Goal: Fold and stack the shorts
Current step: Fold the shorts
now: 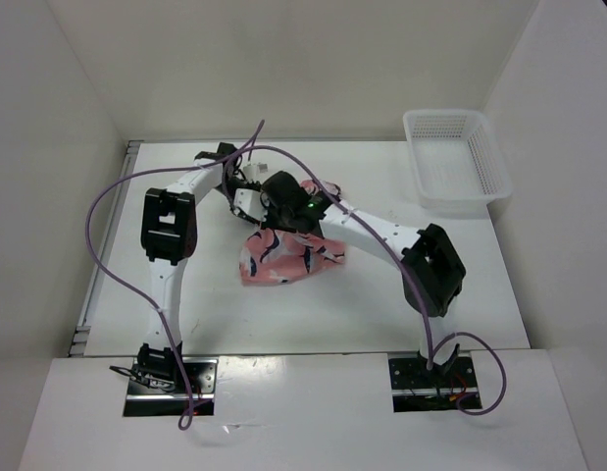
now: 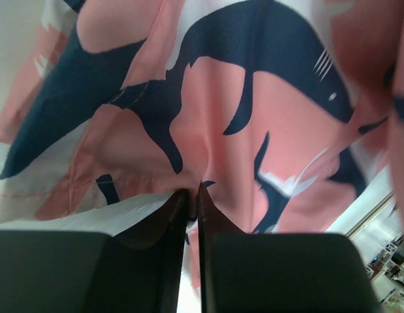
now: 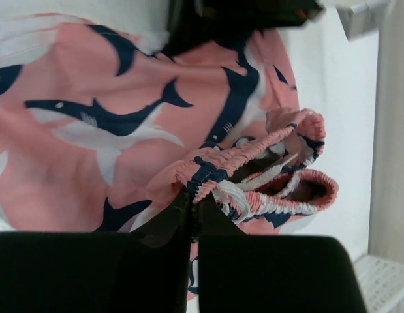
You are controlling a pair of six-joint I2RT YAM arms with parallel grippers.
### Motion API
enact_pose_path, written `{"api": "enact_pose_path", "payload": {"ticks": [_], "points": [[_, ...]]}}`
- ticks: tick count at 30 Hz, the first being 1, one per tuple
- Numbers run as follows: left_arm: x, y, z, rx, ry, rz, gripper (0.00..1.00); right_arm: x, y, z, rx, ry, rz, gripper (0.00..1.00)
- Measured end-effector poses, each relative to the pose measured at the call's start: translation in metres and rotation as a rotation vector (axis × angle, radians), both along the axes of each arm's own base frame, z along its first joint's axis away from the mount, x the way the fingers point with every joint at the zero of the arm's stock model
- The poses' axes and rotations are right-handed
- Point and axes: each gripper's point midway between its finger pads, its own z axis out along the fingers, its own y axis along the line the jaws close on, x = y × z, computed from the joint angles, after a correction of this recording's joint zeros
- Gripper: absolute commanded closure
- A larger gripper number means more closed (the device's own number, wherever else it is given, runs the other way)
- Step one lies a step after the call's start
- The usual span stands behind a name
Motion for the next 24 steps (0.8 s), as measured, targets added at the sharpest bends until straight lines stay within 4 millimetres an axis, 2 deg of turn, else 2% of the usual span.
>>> {"api": "enact_pose_path", "payload": {"ticks": [4,10,18,24], "points": [[0.000,0.001,0.000,0.000,0.001,0.002,0.86,-0.015,0.026,-0.001,-0.015,-0.002,0.068,1.00],[0.001,0.002,-0.001,-0.002,0.004,0.006,0.97,-0.022,0.043,0.012,-0.002,-0.016,0.102,1.00],[0.006,0.008,-0.001,0.050,-0.016,0.028,1.00,-0.006,0.058,0.059,0.052,-0.103,0.084,1.00],[0.018,0.016,-0.001,0.144,-0.085,0.040,1.00,-0.002,0.091,0.108,0.211,-0.110,0.119,1.00]]}}
